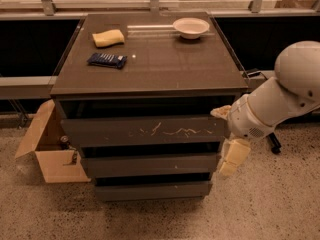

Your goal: Open bottom drawer

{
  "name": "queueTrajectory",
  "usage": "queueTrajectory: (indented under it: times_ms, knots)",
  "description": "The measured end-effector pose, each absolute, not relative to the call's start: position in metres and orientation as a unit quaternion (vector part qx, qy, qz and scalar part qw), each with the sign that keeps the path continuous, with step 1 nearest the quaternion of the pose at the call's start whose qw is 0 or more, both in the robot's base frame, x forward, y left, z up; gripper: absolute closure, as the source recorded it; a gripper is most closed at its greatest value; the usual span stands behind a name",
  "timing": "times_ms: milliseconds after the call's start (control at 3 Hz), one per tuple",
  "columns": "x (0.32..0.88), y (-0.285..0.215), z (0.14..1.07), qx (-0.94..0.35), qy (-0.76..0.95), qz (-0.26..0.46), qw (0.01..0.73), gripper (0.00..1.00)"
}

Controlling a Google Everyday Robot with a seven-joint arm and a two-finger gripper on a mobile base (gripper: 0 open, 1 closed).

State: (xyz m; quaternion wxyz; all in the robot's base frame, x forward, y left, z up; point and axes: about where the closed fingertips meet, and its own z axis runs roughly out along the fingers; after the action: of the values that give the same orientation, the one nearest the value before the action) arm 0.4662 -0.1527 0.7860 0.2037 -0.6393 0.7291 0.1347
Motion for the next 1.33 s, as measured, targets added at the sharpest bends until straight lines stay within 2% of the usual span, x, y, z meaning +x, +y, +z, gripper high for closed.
queueTrajectory:
  times_ms: [333,667,1333]
  knots:
    - [0.466,-0.144,0.771,-0.650,0.719,0.140,0.203,0.00]
    - [0.459,-0.123,0.718,-0.682,0.683,0.153,0.211,0.00]
    - [0.445,-0.083,0.579,-0.715,0.600,0.240,0.268,0.00]
